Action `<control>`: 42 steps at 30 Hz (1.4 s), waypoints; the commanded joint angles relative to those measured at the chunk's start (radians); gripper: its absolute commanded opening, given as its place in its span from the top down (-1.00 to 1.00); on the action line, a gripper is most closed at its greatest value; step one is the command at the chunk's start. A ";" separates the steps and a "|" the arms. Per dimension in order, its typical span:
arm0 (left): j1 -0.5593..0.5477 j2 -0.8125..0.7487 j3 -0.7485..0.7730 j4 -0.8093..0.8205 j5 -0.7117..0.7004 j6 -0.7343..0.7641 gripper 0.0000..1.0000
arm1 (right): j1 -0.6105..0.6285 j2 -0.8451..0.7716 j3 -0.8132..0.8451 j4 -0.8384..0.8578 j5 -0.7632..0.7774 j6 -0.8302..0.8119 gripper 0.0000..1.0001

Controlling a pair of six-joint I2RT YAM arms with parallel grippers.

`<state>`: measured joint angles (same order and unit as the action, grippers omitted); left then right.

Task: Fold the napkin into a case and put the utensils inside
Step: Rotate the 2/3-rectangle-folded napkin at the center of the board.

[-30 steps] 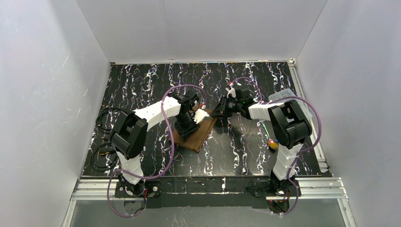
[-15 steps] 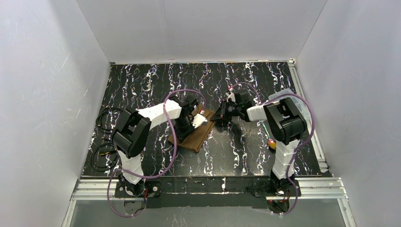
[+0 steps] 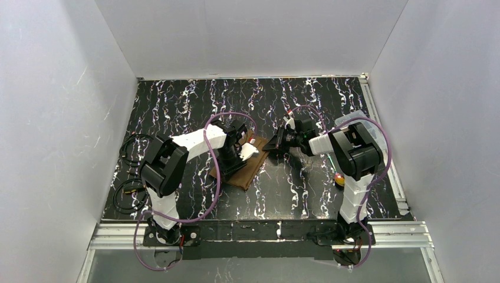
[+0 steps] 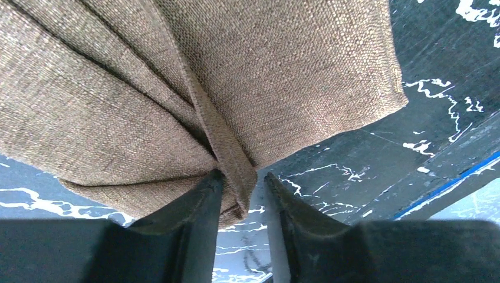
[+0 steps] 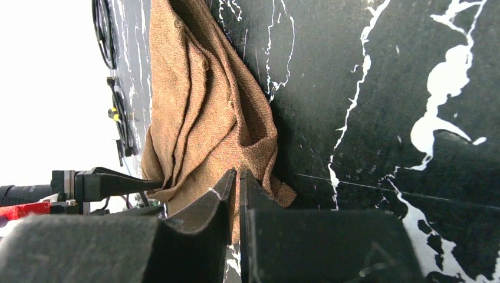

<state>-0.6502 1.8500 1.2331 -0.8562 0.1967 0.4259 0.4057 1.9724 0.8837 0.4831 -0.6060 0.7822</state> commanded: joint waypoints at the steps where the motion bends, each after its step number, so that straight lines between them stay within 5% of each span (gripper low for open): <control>1: -0.005 -0.010 -0.009 -0.026 0.018 -0.002 0.30 | -0.005 0.028 -0.036 -0.027 0.035 -0.012 0.68; 8: -0.005 0.007 -0.037 0.011 -0.042 0.021 0.43 | -0.004 0.024 -0.049 -0.008 0.031 0.005 0.68; 18: -0.005 -0.006 -0.043 0.034 -0.047 0.025 1.00 | -0.005 0.019 -0.058 -0.016 0.036 0.007 0.70; 42: -0.031 -0.068 -0.120 0.003 -0.059 0.166 1.00 | -0.005 0.004 -0.060 -0.020 0.048 0.022 0.71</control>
<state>-0.6651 1.7973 1.1549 -0.8150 0.1528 0.5728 0.4049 1.9724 0.8547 0.5289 -0.6025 0.8181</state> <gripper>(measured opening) 0.022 0.143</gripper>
